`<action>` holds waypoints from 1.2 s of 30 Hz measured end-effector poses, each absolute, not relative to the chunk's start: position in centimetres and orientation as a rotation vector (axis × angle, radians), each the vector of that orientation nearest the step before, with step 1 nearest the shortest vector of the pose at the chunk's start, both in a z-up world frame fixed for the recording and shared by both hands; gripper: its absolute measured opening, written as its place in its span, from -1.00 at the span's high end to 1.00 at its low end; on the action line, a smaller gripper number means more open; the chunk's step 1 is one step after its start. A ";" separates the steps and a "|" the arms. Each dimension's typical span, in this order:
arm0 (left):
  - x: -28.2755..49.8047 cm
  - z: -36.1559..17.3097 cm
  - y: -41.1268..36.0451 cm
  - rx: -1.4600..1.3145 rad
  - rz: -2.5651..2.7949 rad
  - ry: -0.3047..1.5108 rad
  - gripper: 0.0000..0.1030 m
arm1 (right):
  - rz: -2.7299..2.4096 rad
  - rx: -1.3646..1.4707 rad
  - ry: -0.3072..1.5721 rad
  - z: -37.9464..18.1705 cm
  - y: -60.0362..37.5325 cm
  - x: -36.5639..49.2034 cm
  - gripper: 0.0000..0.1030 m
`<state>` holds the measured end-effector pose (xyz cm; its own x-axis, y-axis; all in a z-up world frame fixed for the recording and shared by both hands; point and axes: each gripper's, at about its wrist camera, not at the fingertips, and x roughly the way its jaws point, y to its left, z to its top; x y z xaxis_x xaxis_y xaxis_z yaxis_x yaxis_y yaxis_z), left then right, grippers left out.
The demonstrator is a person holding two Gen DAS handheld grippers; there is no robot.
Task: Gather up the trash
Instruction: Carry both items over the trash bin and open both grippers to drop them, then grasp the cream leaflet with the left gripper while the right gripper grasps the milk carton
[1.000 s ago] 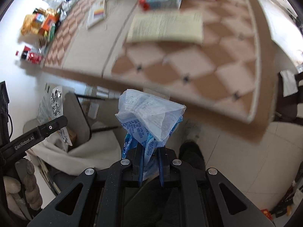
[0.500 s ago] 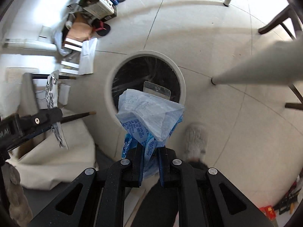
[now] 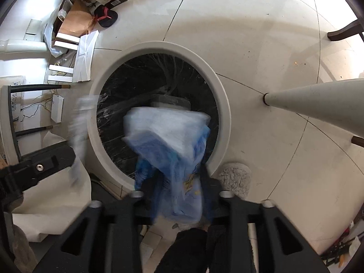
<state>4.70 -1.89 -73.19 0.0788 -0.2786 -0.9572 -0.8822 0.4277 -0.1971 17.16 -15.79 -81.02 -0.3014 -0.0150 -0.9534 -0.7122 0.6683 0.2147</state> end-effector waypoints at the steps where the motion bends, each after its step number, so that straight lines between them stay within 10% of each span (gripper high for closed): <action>1: 4.4 -72.8 -1.9 -1.083 0.635 1.467 -0.87 | 0.769 -0.601 1.747 -81.0 -15.8 17.1 -0.02; 7: 2.5 -69.9 -2.2 -0.940 0.762 1.501 -0.96 | 0.728 -0.695 1.676 -79.6 -15.5 16.7 -0.94; 36: -3.2 -42.9 -9.3 -0.810 0.856 1.431 -0.96 | 0.818 -0.650 1.506 -47.7 -20.2 13.8 -0.97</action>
